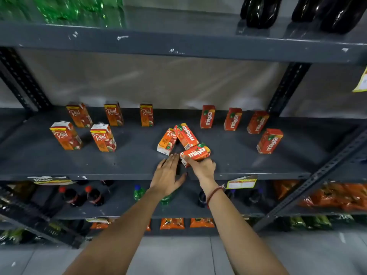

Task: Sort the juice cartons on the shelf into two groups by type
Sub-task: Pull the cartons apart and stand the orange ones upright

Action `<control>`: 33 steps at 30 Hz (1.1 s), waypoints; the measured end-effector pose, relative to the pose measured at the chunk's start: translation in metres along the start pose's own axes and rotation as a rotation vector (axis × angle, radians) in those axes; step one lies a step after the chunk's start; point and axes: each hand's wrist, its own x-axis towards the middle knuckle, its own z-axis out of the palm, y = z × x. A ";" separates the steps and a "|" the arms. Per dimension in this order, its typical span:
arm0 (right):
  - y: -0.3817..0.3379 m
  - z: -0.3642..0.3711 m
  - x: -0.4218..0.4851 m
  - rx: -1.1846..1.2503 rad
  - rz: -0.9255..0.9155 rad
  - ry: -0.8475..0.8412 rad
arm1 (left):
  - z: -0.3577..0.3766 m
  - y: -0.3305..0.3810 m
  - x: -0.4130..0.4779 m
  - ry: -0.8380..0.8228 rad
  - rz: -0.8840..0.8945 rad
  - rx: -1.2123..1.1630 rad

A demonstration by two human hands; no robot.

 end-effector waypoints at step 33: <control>0.003 -0.036 0.020 0.278 -0.018 -0.396 | 0.009 -0.006 -0.003 0.020 0.201 0.258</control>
